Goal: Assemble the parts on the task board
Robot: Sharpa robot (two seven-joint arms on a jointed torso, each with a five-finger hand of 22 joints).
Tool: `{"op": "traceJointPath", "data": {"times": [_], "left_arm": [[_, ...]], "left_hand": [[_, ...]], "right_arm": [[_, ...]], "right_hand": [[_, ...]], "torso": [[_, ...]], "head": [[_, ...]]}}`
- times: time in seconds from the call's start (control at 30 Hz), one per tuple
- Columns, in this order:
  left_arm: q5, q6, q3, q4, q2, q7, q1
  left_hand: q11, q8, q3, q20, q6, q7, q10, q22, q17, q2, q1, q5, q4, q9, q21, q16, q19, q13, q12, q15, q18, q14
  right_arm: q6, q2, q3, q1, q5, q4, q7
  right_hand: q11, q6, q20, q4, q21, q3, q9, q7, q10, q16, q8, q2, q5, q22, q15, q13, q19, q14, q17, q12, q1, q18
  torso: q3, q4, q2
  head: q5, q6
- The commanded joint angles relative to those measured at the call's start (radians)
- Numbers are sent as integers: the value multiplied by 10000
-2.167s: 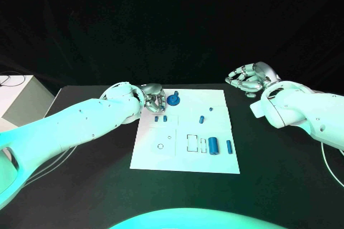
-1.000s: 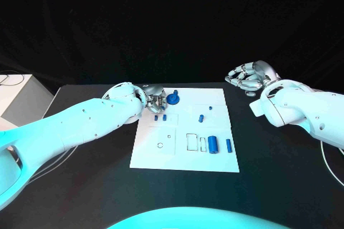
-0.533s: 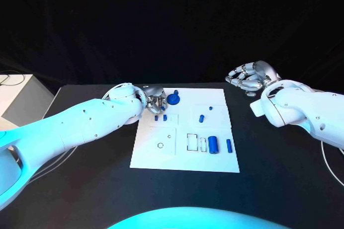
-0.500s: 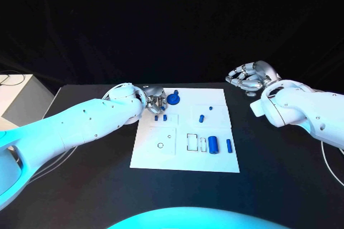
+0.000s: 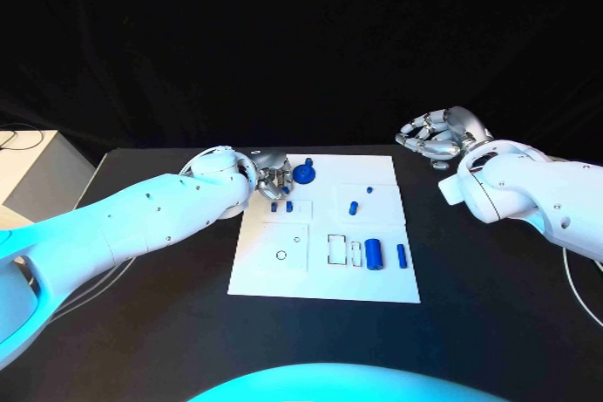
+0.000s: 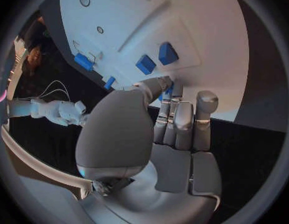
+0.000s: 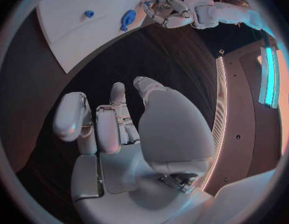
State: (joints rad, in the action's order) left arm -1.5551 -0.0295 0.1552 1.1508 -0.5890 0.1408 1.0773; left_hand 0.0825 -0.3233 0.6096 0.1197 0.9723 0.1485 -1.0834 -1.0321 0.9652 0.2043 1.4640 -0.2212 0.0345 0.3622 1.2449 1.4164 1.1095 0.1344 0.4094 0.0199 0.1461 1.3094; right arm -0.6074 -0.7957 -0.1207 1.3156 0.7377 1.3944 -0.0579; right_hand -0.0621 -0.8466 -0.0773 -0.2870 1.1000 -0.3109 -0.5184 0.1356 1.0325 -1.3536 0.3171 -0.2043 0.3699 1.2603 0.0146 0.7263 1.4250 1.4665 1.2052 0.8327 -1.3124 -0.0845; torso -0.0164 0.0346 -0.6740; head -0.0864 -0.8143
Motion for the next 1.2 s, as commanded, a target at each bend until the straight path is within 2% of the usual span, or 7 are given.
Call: {"op": "traceJointPath", "data": {"times": [0.03, 0.1, 0.37, 0.97, 1.2], "left_arm": [[2, 190, -37, 25, 45, -37, -54], [10, 217, -37, 21, 45, -15, -54], [37, 377, -37, 34, 20, 164, -54], [17, 208, -37, 31, -27, 355, -54], [-32, 251, -36, -69, -61, 477, -54]], "left_hand": [[56, 206, -56, 4, -221, 71, -45, 46, -80, 13, -113, 36, -33, -73, -99, -57, -92, 4, -161, 10, -88, -120], [76, 336, -58, 21, -360, 86, -11, 145, -228, 41, -138, 40, -35, -116, -175, -101, -180, 4, -269, 28, -66, -211], [133, 667, -62, 75, -756, 163, 96, 247, -514, 124, -196, 40, -39, -228, -277, -192, -264, 28, -501, 82, -47, -417], [97, 1009, -155, 79, -1259, 116, 160, 354, -622, 270, -335, 10, 3, -338, -386, -187, -314, 170, -460, 63, -24, -488], [111, 1084, -167, 81, -1383, 75, 251, 430, -713, 297, -354, 11, 13, -364, -447, -208, -371, 194, -473, 72, -10, -545]], "right_arm": [[0, -2, 2, 0, 64, -2, 112], [-15, -4, 2, 0, 62, -3, 116], [-160, -14, 2, 0, 51, -12, 129], [-180, -30, 2, -1, 43, -37, 100], [-197, -36, 2, -2, 43, -37, 109]], "right_hand": [[71, 5, -8, -9, -54, -56, -14, 51, -24, 70, -16, -38, 32, -16, 86, -20, 39, 181, -2, -64, 112, -81], [68, 19, -8, -9, -93, -57, -14, 54, -26, 85, -23, -44, 32, -41, 84, -28, 27, 176, -23, -70, 118, -88], [47, 104, -14, 4, -147, -76, -17, 76, -78, 111, -66, -84, 39, -68, 70, -74, 13, 162, -39, -116, 120, -93], [28, 122, -25, -3, -186, -94, -38, 91, -163, 138, -66, -104, 40, -86, 54, -128, 4, 150, -60, -184, 139, -96], [-39, 199, -76, -2, -320, -283, -167, 145, -425, 233, -51, -159, 43, -126, -5, -826, -5, 112, -99, -1002, 217, -109]], "torso": [[-3, 2, -1], [-12, 3, 0], [-2, 3, 6], [3, 0, -4], [2, 2, 1]], "head": [[3, -2], [-1, 8], [9, 9], [45, 41], [46, 50]]}}
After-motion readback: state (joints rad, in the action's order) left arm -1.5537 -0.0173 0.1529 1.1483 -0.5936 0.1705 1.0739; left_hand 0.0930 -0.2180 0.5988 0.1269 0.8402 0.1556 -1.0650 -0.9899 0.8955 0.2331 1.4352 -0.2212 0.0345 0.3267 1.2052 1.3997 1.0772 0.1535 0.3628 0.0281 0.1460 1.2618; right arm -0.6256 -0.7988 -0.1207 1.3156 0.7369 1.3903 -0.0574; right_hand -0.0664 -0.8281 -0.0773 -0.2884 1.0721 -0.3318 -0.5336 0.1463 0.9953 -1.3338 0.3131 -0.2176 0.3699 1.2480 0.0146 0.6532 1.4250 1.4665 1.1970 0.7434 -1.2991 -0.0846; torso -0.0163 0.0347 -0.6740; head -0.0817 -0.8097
